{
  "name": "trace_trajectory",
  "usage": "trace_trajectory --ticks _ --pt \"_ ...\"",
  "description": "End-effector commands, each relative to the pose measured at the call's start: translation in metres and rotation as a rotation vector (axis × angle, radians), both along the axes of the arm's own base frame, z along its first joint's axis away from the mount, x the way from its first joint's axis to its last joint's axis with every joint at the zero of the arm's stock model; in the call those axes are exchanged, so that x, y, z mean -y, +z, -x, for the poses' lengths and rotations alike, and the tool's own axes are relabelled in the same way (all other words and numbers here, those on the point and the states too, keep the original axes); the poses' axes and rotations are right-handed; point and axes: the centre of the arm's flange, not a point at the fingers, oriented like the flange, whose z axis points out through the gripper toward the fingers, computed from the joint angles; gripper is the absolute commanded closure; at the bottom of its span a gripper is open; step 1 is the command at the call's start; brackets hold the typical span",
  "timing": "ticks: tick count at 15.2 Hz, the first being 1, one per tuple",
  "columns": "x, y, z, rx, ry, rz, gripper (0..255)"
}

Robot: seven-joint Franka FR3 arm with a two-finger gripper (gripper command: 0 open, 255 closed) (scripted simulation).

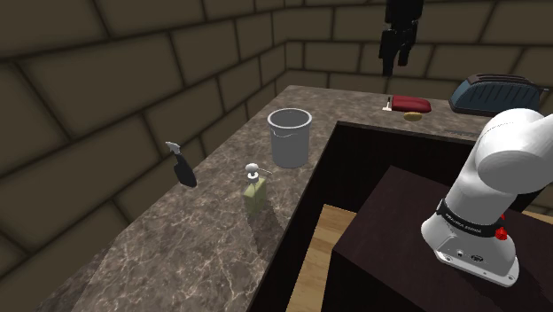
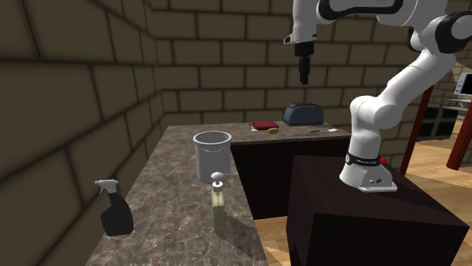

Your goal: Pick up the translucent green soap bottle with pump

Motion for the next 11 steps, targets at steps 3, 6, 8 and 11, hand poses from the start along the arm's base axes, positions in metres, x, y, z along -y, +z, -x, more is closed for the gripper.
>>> trace_trajectory --ticks 3,6,8,11 --pt "-0.013 -0.017 -0.015 0.009 0.007 0.004 0" --pt "-0.032 -0.042 -0.037 0.021 0.018 0.01 0" --pt "-0.045 -0.059 -0.052 0.03 0.025 0.014 0" --pt "-0.065 -0.084 -0.074 0.043 0.036 0.021 0"
